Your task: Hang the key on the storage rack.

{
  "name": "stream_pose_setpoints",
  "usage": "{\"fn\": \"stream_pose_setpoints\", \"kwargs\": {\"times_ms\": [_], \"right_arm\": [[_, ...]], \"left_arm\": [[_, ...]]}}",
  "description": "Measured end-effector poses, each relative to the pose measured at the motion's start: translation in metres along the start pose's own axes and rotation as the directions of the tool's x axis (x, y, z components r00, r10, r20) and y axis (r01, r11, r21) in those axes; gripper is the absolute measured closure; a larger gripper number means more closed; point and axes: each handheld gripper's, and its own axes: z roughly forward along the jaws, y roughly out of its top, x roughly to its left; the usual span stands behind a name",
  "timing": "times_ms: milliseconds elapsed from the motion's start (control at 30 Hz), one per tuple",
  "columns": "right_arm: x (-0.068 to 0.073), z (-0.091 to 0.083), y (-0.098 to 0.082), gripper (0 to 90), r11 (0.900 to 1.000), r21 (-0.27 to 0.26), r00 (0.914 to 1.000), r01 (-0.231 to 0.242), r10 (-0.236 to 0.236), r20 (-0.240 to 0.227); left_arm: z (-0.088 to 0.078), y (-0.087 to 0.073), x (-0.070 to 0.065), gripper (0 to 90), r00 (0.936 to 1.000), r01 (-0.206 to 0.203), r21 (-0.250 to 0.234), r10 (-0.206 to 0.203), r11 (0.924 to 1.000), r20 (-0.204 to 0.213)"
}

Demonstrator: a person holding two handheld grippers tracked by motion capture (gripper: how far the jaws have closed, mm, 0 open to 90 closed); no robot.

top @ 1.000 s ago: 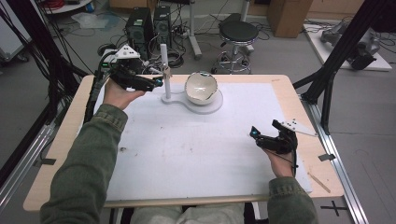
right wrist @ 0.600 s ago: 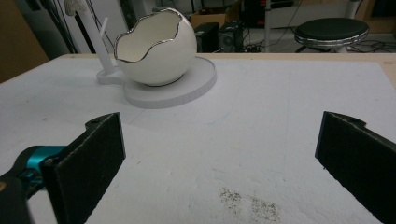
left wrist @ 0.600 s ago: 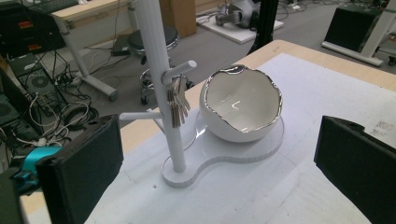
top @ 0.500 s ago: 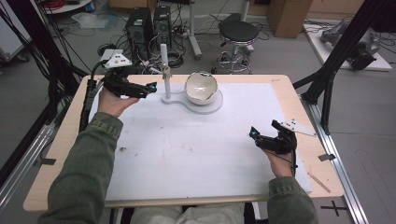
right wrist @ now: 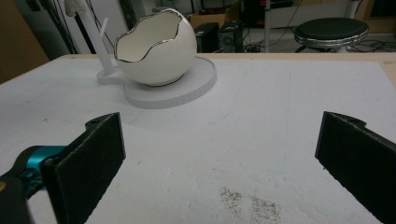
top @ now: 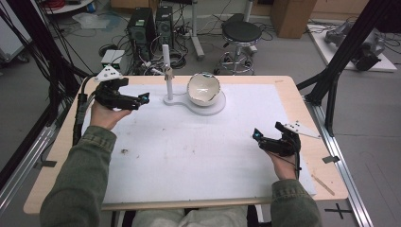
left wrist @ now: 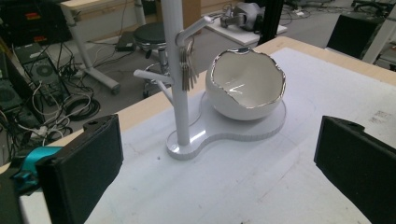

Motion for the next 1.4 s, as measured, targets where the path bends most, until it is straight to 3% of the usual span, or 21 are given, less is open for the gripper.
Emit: {"fn": "stream_pose_setpoints", "kwargs": {"times_ms": [200,600,900,1400], "right_arm": [[0.000,0.000,0.000,0.5,1.000,0.000,1.0000,-0.001,0.001,0.000],[0.000,0.000,0.000,0.5,1.000,-0.001,1.0000,0.001,-0.001,0.003],[0.000,0.000,0.000,0.5,1.000,0.001,1.0000,0.002,-0.002,0.003],[0.001,-0.001,-0.001,0.5,1.000,0.002,1.0000,-0.002,0.002,0.000]], "left_arm": [[-0.007,-0.011,0.002,1.6,0.9997,0.017,-0.010,-0.017,0.9998,-0.018],[-0.021,-0.042,0.010,1.6,0.9951,0.094,-0.045,-0.096,0.9945,-0.024],[-0.036,-0.064,0.015,1.7,0.9904,0.108,-0.053,-0.112,0.9928,-0.082],[-0.054,-0.088,0.016,1.7,0.9809,0.129,-0.073,-0.138,0.9890,-0.138]]}}
